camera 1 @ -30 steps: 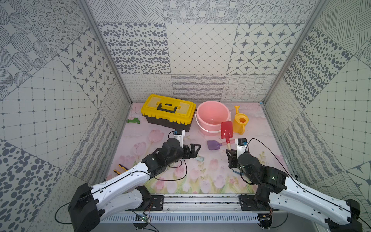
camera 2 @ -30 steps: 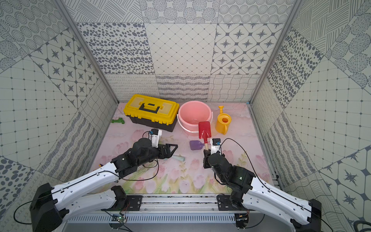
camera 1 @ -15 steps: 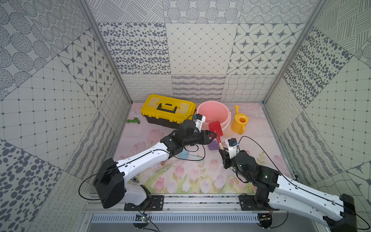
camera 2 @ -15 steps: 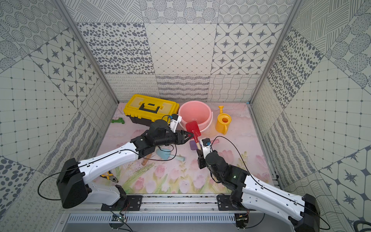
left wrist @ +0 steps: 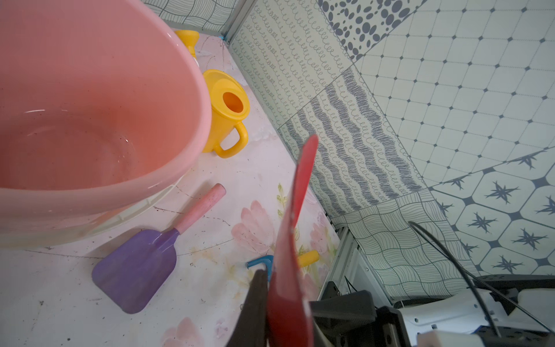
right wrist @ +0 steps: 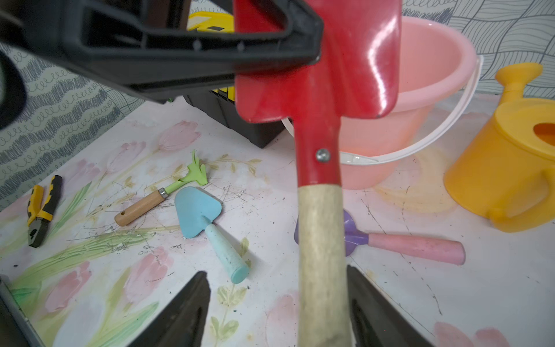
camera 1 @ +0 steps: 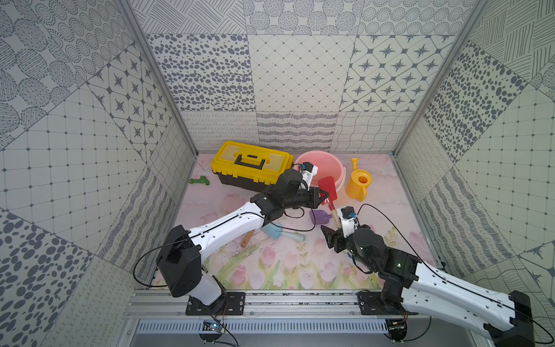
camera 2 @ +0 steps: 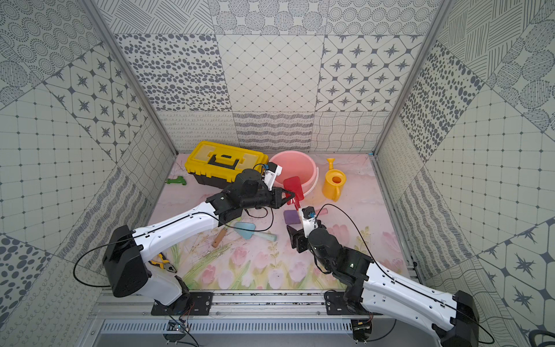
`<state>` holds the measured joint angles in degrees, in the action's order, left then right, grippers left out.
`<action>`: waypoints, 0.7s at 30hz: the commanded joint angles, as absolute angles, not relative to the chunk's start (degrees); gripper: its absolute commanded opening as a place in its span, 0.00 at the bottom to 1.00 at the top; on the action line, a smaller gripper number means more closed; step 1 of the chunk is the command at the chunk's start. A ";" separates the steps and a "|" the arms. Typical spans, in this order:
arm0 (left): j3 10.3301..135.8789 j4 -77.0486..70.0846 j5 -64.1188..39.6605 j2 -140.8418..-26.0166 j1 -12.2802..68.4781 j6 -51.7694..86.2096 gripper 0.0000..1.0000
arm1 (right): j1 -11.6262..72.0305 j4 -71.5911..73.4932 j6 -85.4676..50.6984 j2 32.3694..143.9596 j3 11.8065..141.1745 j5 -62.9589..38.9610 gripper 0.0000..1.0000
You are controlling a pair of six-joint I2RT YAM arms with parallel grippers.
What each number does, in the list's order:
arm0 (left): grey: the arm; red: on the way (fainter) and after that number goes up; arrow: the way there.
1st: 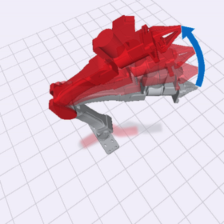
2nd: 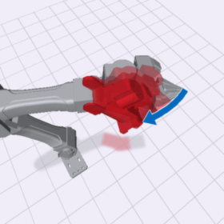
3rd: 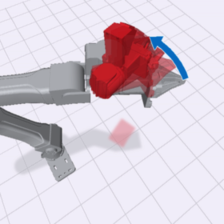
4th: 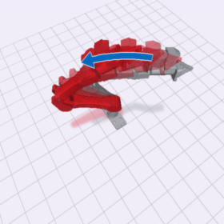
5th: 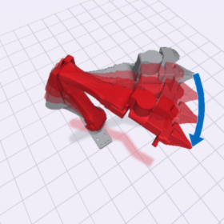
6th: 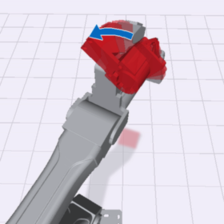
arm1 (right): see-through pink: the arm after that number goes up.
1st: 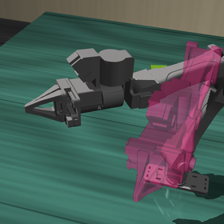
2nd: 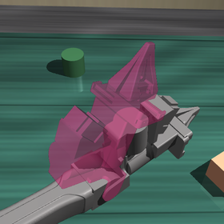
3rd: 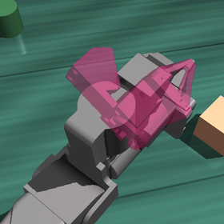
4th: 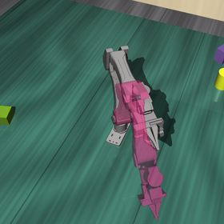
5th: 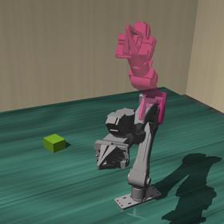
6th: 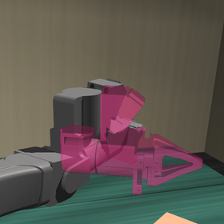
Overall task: Organize the gardening tools
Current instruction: Pick up the gardening tool from the center of the board, then place the gardening tool in the container.
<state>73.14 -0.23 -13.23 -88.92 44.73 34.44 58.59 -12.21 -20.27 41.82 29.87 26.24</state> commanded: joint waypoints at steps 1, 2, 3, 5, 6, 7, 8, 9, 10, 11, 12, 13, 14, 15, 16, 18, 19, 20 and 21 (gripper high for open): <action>76.71 -2.81 -11.07 -88.52 44.74 26.59 0.00 | 58.81 -11.31 -21.17 40.89 29.71 28.24 0.96; 77.86 -2.77 -9.98 -88.57 44.75 25.08 0.00 | 58.82 -11.76 -21.45 40.60 29.73 29.24 0.97; 79.11 -2.73 -8.67 -88.84 44.69 23.69 0.00 | 58.81 -12.02 -21.74 40.31 29.75 29.90 0.97; 81.82 -3.24 -6.77 -89.57 44.52 20.59 0.00 | 58.80 -13.21 -22.37 39.56 29.94 31.74 0.97; 83.37 -3.70 -6.04 -90.11 44.48 18.83 0.00 | 58.80 -13.67 -22.63 39.23 29.92 32.58 0.97; 84.99 -3.95 -5.27 -91.13 44.47 16.79 0.00 | 58.80 -13.98 -23.05 38.75 29.84 33.53 0.97; 86.97 -3.94 -4.26 -92.17 44.41 14.62 0.00 | 58.82 -14.25 -23.29 38.40 29.74 34.29 0.97; 89.06 -3.66 -3.28 -93.27 44.32 12.74 0.00 | 58.80 -14.69 -23.53 38.00 29.75 34.78 0.97; 91.73 -3.17 -2.79 -94.76 44.18 10.82 0.00 | 58.76 -14.99 -23.67 37.59 29.71 35.14 0.97; 94.40 -1.85 -2.50 -96.65 43.94 8.80 0.00 | 58.75 -15.30 -23.79 37.22 29.72 35.24 0.97; 97.41 -0.65 -2.18 -98.40 43.80 7.07 0.00 | 58.74 -15.63 -24.00 36.86 29.76 35.57 0.97; 100.64 0.69 -1.69 -100.33 43.52 5.29 0.00 | 58.71 -15.93 -24.18 36.62 29.71 35.96 0.97; 103.37 1.57 -1.08 -102.25 43.30 3.36 0.00 | 58.71 -16.33 -24.33 36.23 29.80 36.34 0.97; 105.47 1.87 -0.59 -103.74 43.06 1.26 0.00 | 58.71 -16.64 -24.50 35.96 29.85 36.90 0.97; 106.75 1.41 -0.02 -105.49 42.74 -0.73 0.00 | 58.72 -17.08 -24.75 35.61 29.93 37.43 0.97; 107.99 -0.42 1.65 -108.36 41.87 -3.66 0.00 | 58.65 -17.76 -25.10 34.88 29.84 38.53 0.97; 108.34 -1.22 1.74 -109.64 41.23 -4.74 0.00 | 58.67 -18.02 -25.40 34.46 29.87 39.20 0.97; 108.86 -1.44 1.83 -111.13 40.51 -5.20 0.00 | 58.55 -18.44 -25.66 33.97 29.84 39.78 0.97; 109.72 -1.07 1.68 -112.47 39.74 -5.26 0.00 | 58.47 -18.74 -25.94 33.39 29.69 40.40 0.97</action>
